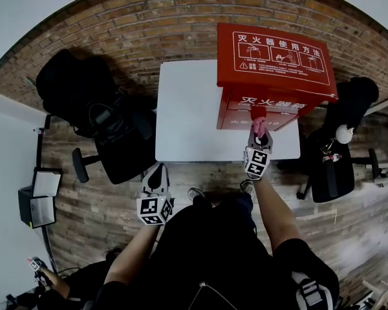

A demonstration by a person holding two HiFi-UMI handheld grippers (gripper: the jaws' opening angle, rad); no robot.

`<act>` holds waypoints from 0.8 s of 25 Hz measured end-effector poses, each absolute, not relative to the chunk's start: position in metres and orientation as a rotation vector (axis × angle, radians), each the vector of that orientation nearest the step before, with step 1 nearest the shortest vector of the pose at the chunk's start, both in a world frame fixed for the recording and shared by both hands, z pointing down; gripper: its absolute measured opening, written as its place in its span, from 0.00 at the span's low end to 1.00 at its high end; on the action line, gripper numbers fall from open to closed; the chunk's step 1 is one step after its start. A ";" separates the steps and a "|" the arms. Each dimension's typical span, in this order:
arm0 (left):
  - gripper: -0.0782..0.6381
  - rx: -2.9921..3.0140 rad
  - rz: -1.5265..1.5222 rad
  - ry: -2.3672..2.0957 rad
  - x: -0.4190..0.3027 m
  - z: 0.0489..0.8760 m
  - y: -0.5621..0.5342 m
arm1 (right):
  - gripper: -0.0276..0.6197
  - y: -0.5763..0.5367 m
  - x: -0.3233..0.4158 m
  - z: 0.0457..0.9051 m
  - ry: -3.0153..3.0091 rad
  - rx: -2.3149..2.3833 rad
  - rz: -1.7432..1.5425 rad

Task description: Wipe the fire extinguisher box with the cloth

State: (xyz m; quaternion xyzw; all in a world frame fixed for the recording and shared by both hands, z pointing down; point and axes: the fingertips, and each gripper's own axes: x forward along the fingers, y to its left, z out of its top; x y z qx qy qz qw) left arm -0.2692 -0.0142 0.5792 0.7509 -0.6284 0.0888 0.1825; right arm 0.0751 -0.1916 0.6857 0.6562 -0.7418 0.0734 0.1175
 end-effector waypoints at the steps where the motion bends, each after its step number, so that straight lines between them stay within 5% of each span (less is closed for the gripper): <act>1: 0.13 2.117 0.250 -1.775 -0.272 0.580 -0.013 | 0.22 -0.192 0.073 0.686 -2.170 1.921 0.217; 20: 0.13 2.101 0.237 -1.792 -0.309 0.583 -0.003 | 0.22 -0.190 0.024 0.684 -2.193 1.903 0.216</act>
